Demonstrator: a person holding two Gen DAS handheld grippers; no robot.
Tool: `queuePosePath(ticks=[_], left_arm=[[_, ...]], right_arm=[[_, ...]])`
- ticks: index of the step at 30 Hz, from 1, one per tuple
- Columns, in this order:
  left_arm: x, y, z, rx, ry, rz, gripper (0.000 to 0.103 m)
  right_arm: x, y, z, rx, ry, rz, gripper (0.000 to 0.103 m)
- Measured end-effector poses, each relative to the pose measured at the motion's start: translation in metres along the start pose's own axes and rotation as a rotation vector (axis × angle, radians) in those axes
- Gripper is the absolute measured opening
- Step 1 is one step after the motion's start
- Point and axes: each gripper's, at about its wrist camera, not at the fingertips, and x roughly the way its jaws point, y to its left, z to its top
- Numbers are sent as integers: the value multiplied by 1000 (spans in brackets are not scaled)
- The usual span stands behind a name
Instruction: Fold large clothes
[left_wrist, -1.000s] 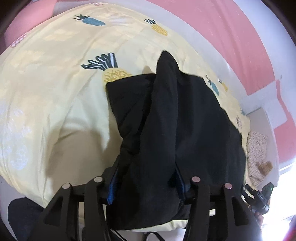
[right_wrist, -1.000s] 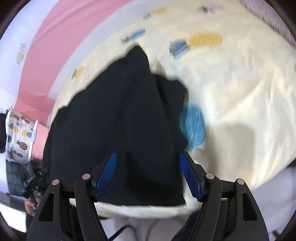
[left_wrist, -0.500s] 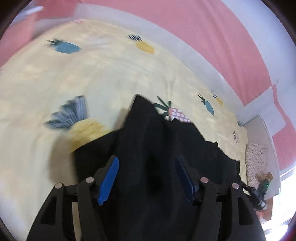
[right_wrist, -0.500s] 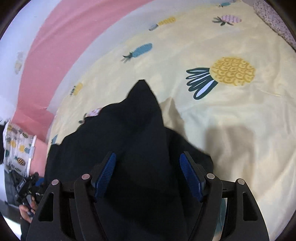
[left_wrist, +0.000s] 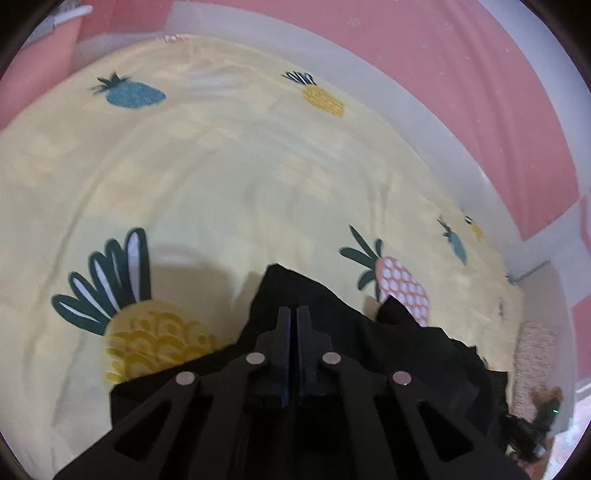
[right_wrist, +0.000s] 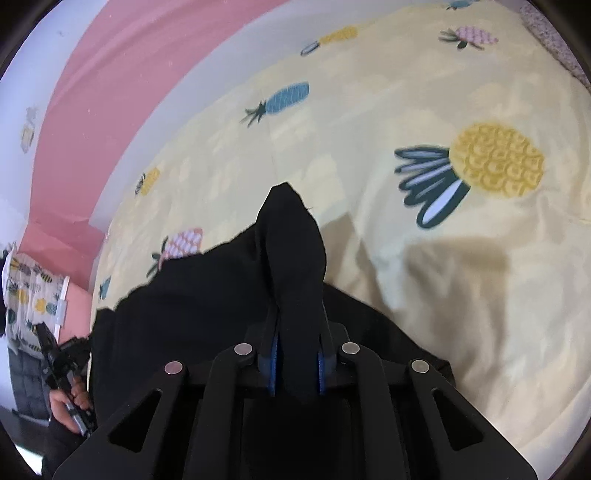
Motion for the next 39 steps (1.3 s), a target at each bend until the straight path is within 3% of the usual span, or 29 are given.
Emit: queuePosePath(ticks=[1,2,3,4,5,6,9,10,11,12,13,14,15,18,21,23,31,35,36,39], left_arm=[[-2,2,0,-3,5,-21,12],[-5,5,1,-11,19,-59,35],[-8,7,1,-19,35,-90,72],[-9,8,2,-22,42,-96,83],[-10,8,2,-16,39,-93,88],[-8,8,3,-4,50,-84,88],[27,14,2,-67,192,-118,87],[37,15,1,-86,234,-109,82],[41,13,-1,-75,233,-61,62],[39,8,-2,-45,214,-16,48],[32,2,-2,-20,177,7,42],[24,-4,-1,-3,134,8,28],[11,-8,0,11,72,-16,21],[-3,-11,5,18,-55,-77,21],[35,-4,-2,17,-11,-7,21],[55,7,-7,-28,8,-11,22],[81,5,-18,-3,-5,47,27],[83,2,-14,17,16,77,34],[79,0,-11,22,26,90,38],[49,-3,-5,30,-8,79,39]], right_arm=[[-1,-3,1,3,8,13,23],[-4,-6,2,12,10,21,25],[-7,-9,4,21,2,33,31],[-10,-11,7,25,-9,43,44],[-10,-11,10,28,-13,54,54],[-6,-12,14,33,1,79,69],[14,-7,22,29,60,79,71],[22,-3,24,27,86,73,65],[23,1,25,25,83,76,50],[21,6,26,18,66,66,27],[13,14,27,-7,34,46,20],[5,21,27,-34,-4,38,19],[-3,26,28,-56,-37,27,17],[-10,27,33,-73,-103,1,17],[31,17,30,-70,-44,-91,17],[51,7,26,-45,-24,-107,17],[83,-4,21,-38,-1,-163,22],[82,-3,24,-37,17,-193,31],[72,0,26,-37,9,-214,35],[31,18,21,-73,-65,-210,37]])
